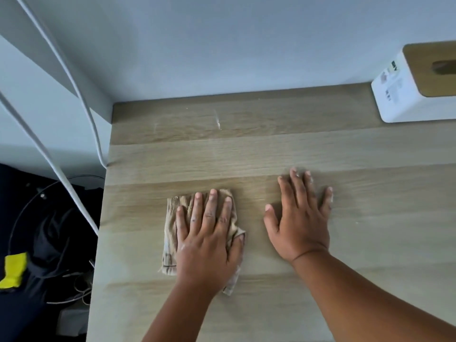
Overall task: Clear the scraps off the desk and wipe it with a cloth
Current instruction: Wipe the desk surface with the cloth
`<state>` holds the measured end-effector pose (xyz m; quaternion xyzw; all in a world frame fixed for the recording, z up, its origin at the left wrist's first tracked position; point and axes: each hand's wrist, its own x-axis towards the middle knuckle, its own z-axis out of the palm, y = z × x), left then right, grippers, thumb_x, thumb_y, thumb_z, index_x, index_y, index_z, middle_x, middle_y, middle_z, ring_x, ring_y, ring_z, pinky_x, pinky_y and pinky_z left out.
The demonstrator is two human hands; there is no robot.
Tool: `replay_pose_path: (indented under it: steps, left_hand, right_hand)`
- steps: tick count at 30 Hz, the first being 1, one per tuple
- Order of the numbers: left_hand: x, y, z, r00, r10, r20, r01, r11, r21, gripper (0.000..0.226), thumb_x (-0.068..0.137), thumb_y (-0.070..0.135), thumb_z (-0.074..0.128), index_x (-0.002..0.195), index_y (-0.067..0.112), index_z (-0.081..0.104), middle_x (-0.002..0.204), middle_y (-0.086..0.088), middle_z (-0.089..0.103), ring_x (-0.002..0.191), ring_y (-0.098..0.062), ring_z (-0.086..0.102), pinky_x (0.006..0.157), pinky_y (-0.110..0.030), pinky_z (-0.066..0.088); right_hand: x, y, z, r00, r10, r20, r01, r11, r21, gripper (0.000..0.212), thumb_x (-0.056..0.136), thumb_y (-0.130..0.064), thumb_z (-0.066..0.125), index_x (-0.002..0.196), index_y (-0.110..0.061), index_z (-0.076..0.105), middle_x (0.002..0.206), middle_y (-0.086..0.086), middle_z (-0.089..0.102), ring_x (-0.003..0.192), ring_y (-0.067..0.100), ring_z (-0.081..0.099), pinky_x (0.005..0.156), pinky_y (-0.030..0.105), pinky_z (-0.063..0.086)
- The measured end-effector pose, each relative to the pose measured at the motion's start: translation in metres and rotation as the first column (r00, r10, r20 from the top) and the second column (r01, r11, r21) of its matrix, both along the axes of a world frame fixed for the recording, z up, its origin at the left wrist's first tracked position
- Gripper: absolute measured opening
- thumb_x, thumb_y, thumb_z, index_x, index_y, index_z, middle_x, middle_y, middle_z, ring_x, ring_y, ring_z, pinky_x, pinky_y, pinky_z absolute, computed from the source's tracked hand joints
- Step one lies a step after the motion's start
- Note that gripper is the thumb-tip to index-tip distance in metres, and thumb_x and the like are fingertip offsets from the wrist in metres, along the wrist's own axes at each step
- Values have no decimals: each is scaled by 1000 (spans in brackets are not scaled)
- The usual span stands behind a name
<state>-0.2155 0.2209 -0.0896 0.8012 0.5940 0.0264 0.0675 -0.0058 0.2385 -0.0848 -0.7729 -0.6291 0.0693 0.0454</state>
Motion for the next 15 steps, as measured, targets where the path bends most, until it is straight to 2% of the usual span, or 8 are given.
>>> replay_pose_path:
  steps: [4, 11, 15]
  left_hand:
    - [13, 59, 2, 998, 65, -16, -65, 998, -25, 77, 96, 63, 38, 163, 29, 22, 173, -2, 14, 160, -28, 4, 124, -64, 8]
    - [34, 214, 2, 988, 154, 17, -152, 984, -94, 79, 93, 68, 23, 163, 32, 17, 173, 1, 7, 160, -25, -2, 126, -60, -2]
    - [35, 234, 1, 990, 139, 21, -136, 985, -106, 79, 93, 67, 21, 163, 31, 16, 174, 0, 5, 160, -26, -4, 126, -59, -3]
  right_hand:
    - [1, 1, -1, 1000, 2, 6, -2, 1000, 15, 71, 90, -54, 43, 153, -19, 43, 169, 6, 25, 158, 33, 15, 121, 71, 8]
    - [0, -1, -4, 1000, 2, 10, -2, 1000, 23, 72, 92, -54, 40, 155, -21, 38, 170, 4, 23, 159, 31, 12, 122, 69, 9]
    - [1, 0, -3, 1000, 1, 17, -1, 1000, 7, 71, 92, -54, 40, 155, -21, 37, 170, 4, 23, 159, 31, 13, 122, 69, 9]
